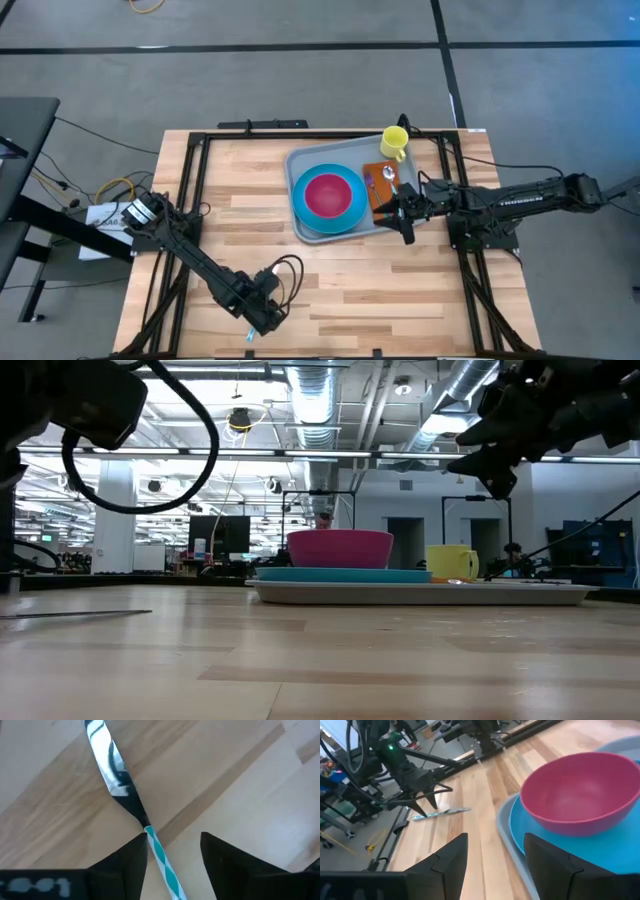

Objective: Set up tray
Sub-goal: Put the blue white knife on top of the orange napkin to the middle of the green spoon and purple fork

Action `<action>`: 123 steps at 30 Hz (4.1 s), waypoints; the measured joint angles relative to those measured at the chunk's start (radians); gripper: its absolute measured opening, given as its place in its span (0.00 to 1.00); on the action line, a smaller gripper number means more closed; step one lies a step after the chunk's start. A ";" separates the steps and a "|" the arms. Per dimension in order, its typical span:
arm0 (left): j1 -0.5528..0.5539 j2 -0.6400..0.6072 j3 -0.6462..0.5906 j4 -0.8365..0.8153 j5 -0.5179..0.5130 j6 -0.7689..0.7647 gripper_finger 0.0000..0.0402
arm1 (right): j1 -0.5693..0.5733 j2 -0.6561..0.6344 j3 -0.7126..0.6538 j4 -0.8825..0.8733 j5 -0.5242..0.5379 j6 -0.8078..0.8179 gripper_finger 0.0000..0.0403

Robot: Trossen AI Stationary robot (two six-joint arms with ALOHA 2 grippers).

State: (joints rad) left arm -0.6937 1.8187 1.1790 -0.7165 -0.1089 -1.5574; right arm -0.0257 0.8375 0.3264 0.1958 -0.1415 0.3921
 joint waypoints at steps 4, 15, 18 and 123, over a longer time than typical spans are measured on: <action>0.000 0.016 0.000 -0.008 -0.001 0.000 0.44 | 0.000 0.000 0.000 0.000 0.013 -0.019 0.46; -0.020 0.120 0.009 -0.002 0.042 -0.034 0.44 | 0.000 0.002 -0.001 -0.009 0.012 -0.003 0.45; -0.021 0.121 0.007 -0.007 0.008 -0.084 0.42 | 0.000 0.002 -0.001 -0.008 0.012 0.000 0.45; 0.167 -0.093 0.238 0.279 -0.954 1.157 0.27 | 0.070 0.113 0.248 -0.151 0.273 -0.107 0.00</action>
State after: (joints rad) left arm -0.5270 1.7261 1.4170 -0.4377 -1.0625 -0.4009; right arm 0.0440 0.9502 0.5747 0.0451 0.1315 0.2855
